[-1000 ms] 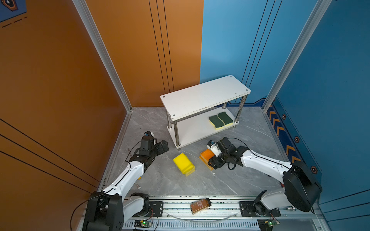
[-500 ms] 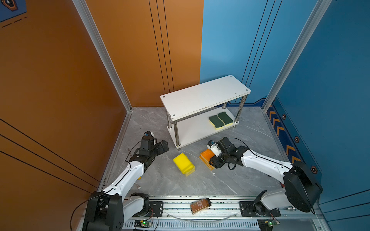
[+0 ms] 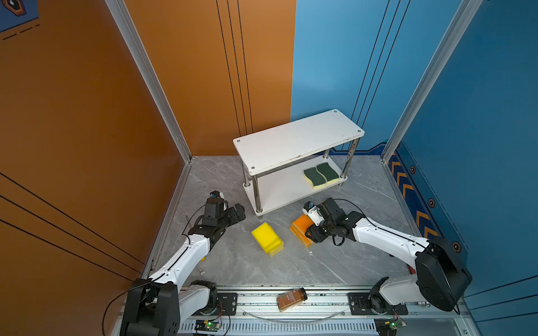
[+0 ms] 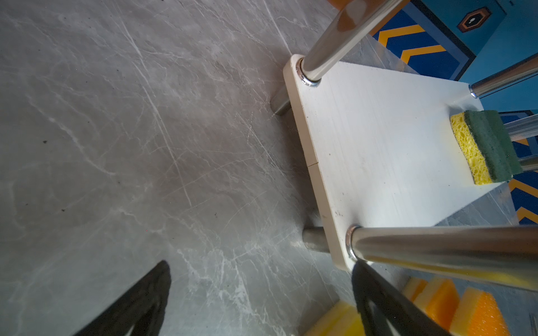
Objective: Arrange cleaning sponges on a shelf
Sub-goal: Pick up a cleaning sponge from several cleaning sponges, then place the cleaning sponge at the shelf.
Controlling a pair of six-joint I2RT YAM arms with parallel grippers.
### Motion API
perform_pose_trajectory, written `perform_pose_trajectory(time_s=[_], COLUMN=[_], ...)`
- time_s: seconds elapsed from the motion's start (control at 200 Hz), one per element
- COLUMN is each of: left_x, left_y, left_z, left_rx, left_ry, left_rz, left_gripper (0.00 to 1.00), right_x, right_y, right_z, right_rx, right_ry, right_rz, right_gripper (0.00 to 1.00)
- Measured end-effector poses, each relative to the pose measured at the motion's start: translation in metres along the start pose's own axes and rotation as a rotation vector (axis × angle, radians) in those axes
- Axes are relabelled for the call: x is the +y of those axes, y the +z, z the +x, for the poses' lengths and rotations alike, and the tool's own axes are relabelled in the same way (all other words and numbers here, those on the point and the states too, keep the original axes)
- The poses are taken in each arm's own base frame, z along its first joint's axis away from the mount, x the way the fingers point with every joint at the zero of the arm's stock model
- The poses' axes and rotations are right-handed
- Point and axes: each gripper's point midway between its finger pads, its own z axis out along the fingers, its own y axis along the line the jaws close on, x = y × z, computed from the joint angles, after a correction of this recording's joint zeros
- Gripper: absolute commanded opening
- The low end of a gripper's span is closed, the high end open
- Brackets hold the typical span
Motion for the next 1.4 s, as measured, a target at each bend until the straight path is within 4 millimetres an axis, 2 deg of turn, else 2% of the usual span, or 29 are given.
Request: perform_pose_trajectory(time_s=[0.21,0.381,0.751,1.082,1.257,1.402], left_x=[0.000,0.000,-0.001,-0.006,-0.006,-0.004], left_y=[0.001,0.001,0.002,-0.007,-0.011,-0.013], left_z=[0.000,0.000,0.001,-0.006,-0.006,-0.007], left_rx=[0.002,0.001,0.006,-0.024,-0.030,-0.034], left_ry=[0.000,0.000,0.000,0.003,0.003,0.000], left_rz=[-0.001,0.000,0.005,0.024,0.026,0.024], left_gripper=[0.98,0.98,0.98,0.98,0.98,0.98], right_x=[-0.004,-0.013,-0.080,-0.106,-0.114,-0.120], right_y=[-0.005,-0.010,-0.005,0.010,0.024,0.035], right_z=[-0.017,-0.038,-0.109,-0.168,-0.180,-0.181], right_rx=[-0.048,-0.098,-0.206,-0.288,-0.304,-0.303], right_ry=[0.017,0.035,0.133,0.121,0.120,0.123], right_rz=[-0.013,-0.010,0.066,0.090,0.103,0.119], right_gripper=[0.59,0.58,0.58,0.59,0.60,0.60])
